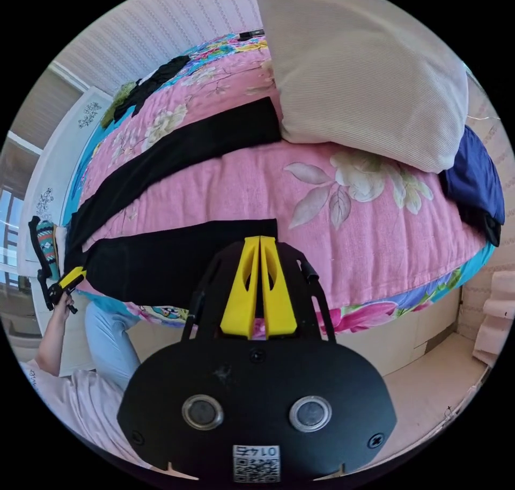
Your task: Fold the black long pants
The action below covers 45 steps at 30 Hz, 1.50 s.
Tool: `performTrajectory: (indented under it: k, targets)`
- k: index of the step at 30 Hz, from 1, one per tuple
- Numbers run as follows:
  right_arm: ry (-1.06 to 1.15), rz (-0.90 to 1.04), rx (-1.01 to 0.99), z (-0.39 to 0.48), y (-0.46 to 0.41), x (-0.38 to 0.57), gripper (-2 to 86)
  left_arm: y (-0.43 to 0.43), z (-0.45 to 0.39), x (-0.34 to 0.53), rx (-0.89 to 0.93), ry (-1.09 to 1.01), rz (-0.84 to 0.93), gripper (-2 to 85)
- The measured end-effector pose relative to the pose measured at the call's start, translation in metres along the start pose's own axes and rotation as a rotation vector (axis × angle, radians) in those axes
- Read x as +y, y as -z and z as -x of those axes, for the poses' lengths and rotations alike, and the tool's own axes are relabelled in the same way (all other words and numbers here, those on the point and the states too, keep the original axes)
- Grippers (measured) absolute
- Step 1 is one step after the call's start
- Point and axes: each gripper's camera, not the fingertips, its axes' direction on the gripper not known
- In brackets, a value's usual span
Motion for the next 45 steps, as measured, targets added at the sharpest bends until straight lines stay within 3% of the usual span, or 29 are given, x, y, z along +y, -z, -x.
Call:
performTrajectory:
  k: [5, 13, 18, 20, 25, 30, 34, 38, 40, 45]
  targets:
    - [0.031, -0.058, -0.101, -0.009, 0.025, 0.011, -0.4, 0.004, 0.008, 0.005, 0.016, 0.029, -0.02, 0.1]
    - [0.036, -0.142, -0.247, -0.019, 0.064, -0.005, 0.7, 0.016, 0.01, 0.0, 0.049, 0.038, -0.012, -0.9]
    - [-0.028, 0.13, -0.112, -0.033, -0.014, -0.011, 8.5, 0.016, -0.004, -0.004, -0.012, 0.055, 0.017, 0.5]
    - [-0.039, 0.05, -0.084, -0.031, -0.013, 0.0, 7.8, 0.015, -0.013, -0.008, -0.042, 0.031, 0.035, 2.8]
    - [0.069, 0.058, -0.076, -0.025, -0.003, 0.011, 1.2, 0.008, -0.036, -0.015, -0.139, -0.05, 0.064, 3.4]
    - [0.091, -0.088, -0.247, -0.035, 0.039, 0.012, 0.2, 0.027, -0.041, -0.012, -0.155, -0.119, 0.027, -0.5]
    - [0.225, -0.331, -0.388, -0.024, 0.105, 0.015, 0.1, 0.074, -0.028, -0.001, -0.13, -0.083, -0.097, -0.8]
    - [0.315, -0.512, -0.364, -0.034, 0.143, 0.058, 0.2, 0.112, -0.03, 0.041, -0.05, -0.075, -0.214, -0.9]
    - [0.253, -0.471, -0.343, -0.055, 0.127, 0.081, 0.2, 0.103, -0.036, 0.058, -0.025, -0.068, -0.182, -0.8]
    - [-0.05, -0.149, -0.327, -0.107, 0.045, 0.143, 0.3, 0.065, -0.054, 0.08, -0.025, -0.04, -0.033, -0.5]
